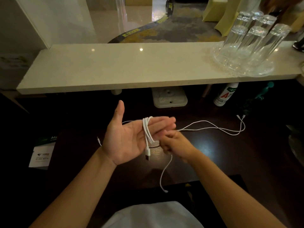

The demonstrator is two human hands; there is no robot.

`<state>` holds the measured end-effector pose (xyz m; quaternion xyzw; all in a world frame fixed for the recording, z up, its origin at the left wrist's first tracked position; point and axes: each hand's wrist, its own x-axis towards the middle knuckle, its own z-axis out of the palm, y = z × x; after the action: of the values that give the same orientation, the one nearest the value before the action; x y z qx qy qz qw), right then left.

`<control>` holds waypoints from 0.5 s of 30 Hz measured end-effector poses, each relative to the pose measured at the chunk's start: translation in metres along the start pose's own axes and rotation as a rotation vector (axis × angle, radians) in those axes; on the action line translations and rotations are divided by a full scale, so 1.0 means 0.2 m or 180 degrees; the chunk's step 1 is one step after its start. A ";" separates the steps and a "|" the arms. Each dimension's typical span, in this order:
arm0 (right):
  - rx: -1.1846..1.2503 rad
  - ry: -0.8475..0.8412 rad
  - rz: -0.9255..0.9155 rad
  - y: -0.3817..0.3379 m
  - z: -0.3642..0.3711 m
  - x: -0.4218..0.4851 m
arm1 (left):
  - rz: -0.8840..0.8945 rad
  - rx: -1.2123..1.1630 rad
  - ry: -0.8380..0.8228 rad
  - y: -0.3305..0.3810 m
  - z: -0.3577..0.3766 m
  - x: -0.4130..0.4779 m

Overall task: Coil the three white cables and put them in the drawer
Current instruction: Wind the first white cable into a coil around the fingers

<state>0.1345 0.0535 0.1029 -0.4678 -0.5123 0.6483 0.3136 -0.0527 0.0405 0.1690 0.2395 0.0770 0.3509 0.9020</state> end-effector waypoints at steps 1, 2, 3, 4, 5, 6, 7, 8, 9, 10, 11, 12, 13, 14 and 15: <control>0.0053 -0.0018 0.0051 0.03 0.03 -0.02 | 0.0114 0.0113 0.0182 0.01 0.00 0.01; 0.0065 -0.0040 0.0074 0.05 0.06 -0.03 | 0.0194 0.0257 0.0377 0.01 0.00 0.02; 0.0046 -0.0037 0.0091 0.05 0.08 -0.06 | 0.0251 0.0378 0.0539 0.01 0.00 0.02; 0.0004 -0.0004 0.0104 0.06 0.10 -0.07 | 0.0305 0.0459 0.0662 0.00 -0.01 0.03; -0.0042 0.0023 0.0109 0.04 0.11 -0.09 | 0.0360 0.0519 0.0765 0.00 -0.01 0.04; -0.0104 0.0053 0.0092 0.03 0.12 -0.11 | 0.0408 0.0573 0.0859 -0.01 -0.02 0.05; -0.0199 0.0077 0.0039 0.01 0.12 -0.13 | 0.0444 0.0625 0.0939 -0.02 -0.03 0.06; -0.0354 0.0101 -0.0045 -0.01 0.12 -0.14 | 0.0464 0.0668 0.0997 -0.02 -0.03 0.06; -0.0543 0.0123 -0.0132 -0.03 0.12 -0.16 | 0.0468 0.0705 0.1036 -0.02 -0.04 0.07; -0.0728 0.0140 -0.0217 -0.05 0.12 -0.18 | 0.0458 0.0752 0.1063 -0.02 -0.05 0.07; -0.0892 0.0153 -0.0289 -0.07 0.12 -0.19 | 0.0437 0.0808 0.1086 -0.02 -0.05 0.08; -0.1030 0.0161 -0.0323 -0.08 0.12 -0.20 | 0.0407 0.0865 0.1109 -0.02 -0.06 0.08; -0.1156 0.0155 -0.0330 -0.10 0.11 -0.21 | 0.0371 0.0925 0.1129 -0.02 -0.06 0.08; -0.1285 0.0140 -0.0343 -0.11 0.11 -0.22 | 0.0330 0.1003 0.1146 -0.02 -0.06 0.08; -0.1436 0.0110 -0.0383 -0.12 0.11 -0.23 | 0.0287 0.1100 0.1162 -0.02 -0.06 0.09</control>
<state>0.1281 0.0121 0.1406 -0.5057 -0.6658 0.4895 0.2479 -0.0411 0.0536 0.1578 0.3260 0.2867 0.4098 0.8022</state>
